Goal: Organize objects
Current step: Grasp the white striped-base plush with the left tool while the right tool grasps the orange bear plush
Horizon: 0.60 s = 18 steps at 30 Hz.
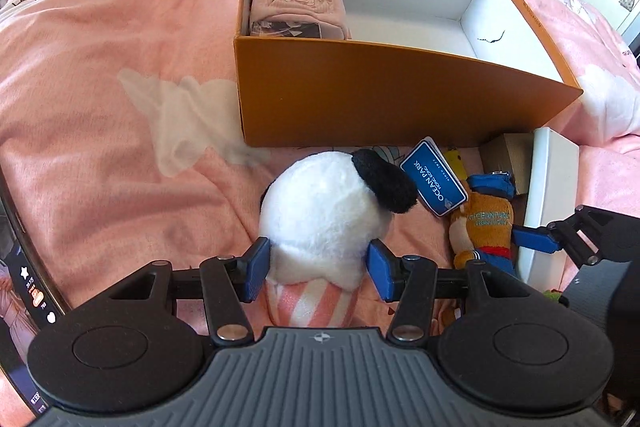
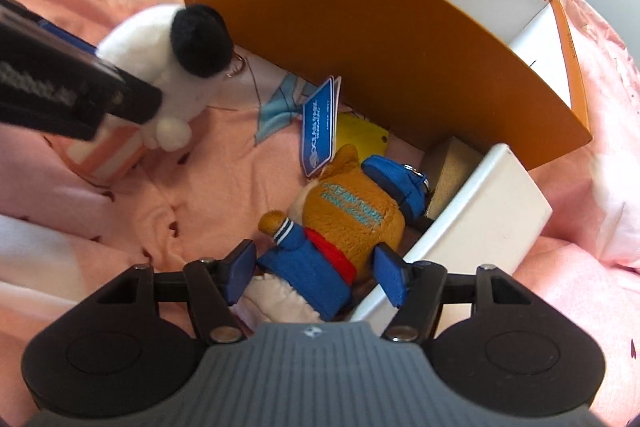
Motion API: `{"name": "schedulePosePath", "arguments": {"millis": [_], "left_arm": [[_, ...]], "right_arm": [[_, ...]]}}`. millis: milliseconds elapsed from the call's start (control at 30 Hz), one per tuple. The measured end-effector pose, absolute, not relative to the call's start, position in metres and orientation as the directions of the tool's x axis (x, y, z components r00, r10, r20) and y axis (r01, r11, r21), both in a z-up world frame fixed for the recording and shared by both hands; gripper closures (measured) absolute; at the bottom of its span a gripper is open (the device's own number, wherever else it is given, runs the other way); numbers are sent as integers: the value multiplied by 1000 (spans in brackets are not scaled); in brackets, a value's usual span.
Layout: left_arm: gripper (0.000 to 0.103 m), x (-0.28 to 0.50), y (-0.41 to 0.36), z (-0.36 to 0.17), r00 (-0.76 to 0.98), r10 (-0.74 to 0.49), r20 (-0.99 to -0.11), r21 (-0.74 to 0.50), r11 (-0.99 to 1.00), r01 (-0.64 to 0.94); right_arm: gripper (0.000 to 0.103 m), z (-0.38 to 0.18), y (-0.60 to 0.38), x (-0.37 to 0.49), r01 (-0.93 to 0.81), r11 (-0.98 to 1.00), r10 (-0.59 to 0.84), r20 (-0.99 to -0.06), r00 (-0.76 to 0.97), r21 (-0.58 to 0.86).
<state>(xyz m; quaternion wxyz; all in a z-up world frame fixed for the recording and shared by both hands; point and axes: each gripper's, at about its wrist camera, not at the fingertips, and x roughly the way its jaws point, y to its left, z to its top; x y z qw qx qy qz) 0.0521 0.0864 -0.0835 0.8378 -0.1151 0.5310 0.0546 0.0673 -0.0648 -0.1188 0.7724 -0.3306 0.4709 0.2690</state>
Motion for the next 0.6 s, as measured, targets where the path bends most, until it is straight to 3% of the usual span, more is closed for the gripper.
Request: {"name": "schedulePosePath", "arguments": {"millis": [467,600], "left_arm": [[45,46,83,-69,489,-77,-869,-200,959,-203],[45,46,83,-63,505,-109,-856,-241,949,-203]], "right_arm": [[66,-76,-92,67,-694,705,244,-868,432,-147],[68,-54,-101,64,-716,693,327,-849,416,-84]]}}
